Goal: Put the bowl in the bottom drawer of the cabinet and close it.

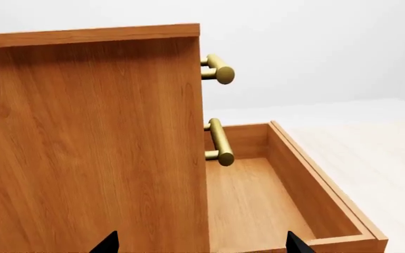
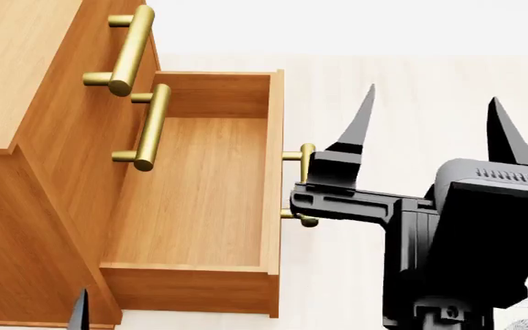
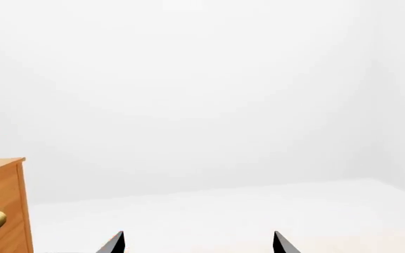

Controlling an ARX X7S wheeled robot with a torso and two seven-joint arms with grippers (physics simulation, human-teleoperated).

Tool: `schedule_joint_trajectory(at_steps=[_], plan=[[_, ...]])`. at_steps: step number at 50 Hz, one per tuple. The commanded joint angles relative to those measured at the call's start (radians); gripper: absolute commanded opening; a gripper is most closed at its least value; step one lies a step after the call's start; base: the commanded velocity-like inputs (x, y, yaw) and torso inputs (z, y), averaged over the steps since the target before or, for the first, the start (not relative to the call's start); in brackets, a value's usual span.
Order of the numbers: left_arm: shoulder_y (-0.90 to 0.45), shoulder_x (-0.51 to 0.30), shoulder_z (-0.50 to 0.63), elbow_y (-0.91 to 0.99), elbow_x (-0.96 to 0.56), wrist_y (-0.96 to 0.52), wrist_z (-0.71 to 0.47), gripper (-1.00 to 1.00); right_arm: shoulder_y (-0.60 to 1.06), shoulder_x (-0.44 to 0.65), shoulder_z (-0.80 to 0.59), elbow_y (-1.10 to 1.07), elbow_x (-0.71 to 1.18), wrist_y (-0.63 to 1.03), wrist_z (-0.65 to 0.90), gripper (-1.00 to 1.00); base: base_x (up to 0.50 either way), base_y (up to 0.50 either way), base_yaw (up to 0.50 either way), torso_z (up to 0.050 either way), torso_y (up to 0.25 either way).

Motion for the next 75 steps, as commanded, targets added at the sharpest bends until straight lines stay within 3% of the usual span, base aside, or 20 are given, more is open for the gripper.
schedule_joint_trajectory(at_steps=[1, 13, 29, 48, 75], plan=[[0.0, 0.022, -0.023, 0.004, 0.013, 0.004, 0.02, 1.0, 0.351, -0.095, -0.057, 0.263, 0.013, 0.171, -0.03, 1.0, 0.0, 0.0, 0.0, 0.0, 0.0], [0.006, 0.022, -0.023, 0.004, 0.006, 0.025, 0.024, 1.0, 0.552, -0.161, -0.233, 0.612, -0.067, 0.184, -0.083, 1.0, 0.0, 0.0, 0.0, 0.0, 0.0], [0.006, 0.023, -0.001, 0.004, 0.043, 0.024, 0.024, 1.0, 0.585, -0.268, -0.208, 0.916, -0.028, 0.149, -0.102, 1.0, 0.0, 0.0, 0.0, 0.0, 0.0], [0.006, 0.022, -0.003, 0.004, 0.034, 0.022, 0.019, 1.0, 0.638, -0.323, -0.173, 1.105, 0.086, 0.222, -0.042, 1.0, 0.0, 0.0, 0.0, 0.0, 0.0], [-0.001, 0.022, 0.016, 0.004, 0.039, 0.01, 0.022, 1.0, 0.624, -0.317, -0.293, 1.27, 0.173, 0.074, 0.019, 1.0, 0.0, 0.0, 0.0, 0.0, 0.0]])
